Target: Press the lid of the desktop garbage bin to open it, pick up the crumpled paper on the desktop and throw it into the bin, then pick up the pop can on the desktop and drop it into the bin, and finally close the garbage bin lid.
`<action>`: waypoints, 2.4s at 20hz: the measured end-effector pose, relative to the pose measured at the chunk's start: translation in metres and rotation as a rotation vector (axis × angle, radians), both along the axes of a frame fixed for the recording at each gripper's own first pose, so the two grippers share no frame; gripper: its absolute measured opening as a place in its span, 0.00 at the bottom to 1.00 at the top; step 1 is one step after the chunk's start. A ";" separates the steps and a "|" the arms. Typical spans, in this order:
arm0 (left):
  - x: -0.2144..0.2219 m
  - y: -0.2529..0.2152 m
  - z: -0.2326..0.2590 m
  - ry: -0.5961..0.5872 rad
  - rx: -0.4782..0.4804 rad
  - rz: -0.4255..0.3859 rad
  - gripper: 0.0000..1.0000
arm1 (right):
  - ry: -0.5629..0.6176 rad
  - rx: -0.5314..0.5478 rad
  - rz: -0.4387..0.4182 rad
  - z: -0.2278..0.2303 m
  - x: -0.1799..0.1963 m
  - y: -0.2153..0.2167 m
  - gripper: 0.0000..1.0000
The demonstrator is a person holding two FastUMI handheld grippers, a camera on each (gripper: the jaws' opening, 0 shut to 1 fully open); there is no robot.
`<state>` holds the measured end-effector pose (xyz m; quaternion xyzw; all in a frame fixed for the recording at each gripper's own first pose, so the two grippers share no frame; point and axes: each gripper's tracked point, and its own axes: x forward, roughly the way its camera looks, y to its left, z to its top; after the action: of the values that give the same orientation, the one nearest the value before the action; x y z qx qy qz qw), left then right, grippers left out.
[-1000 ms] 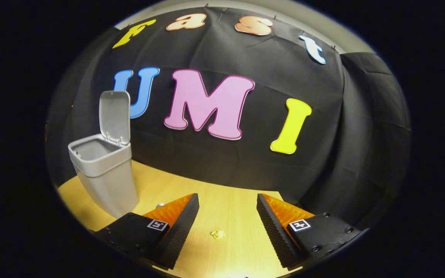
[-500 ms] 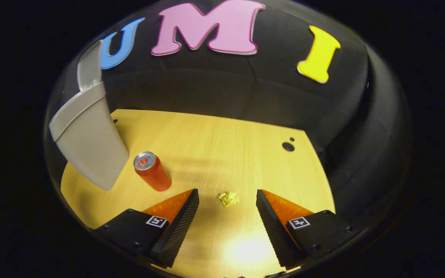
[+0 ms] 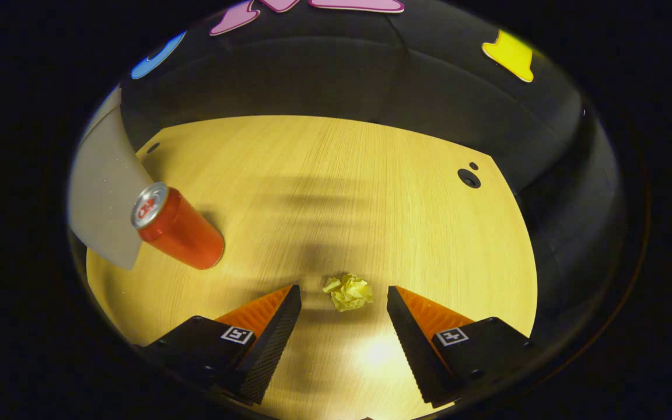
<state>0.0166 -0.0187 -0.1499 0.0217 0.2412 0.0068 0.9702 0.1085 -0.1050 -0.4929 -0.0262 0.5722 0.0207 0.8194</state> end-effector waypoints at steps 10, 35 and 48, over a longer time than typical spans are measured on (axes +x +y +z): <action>0.021 -0.035 -0.002 0.012 -0.005 -0.041 0.95 | 0.053 0.009 -0.030 -0.024 -0.001 -0.003 0.67; -0.026 0.021 0.017 -0.103 -0.047 0.054 0.95 | -0.486 0.232 0.354 0.310 0.059 0.219 0.43; -0.031 0.076 0.041 -0.169 -0.002 0.101 0.95 | -0.523 0.374 0.510 0.349 0.082 0.381 0.62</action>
<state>-0.0143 0.0577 -0.1085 0.0078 0.1592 0.0572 0.9856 0.1906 0.2763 -0.1436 -0.0223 0.3060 0.3197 0.8965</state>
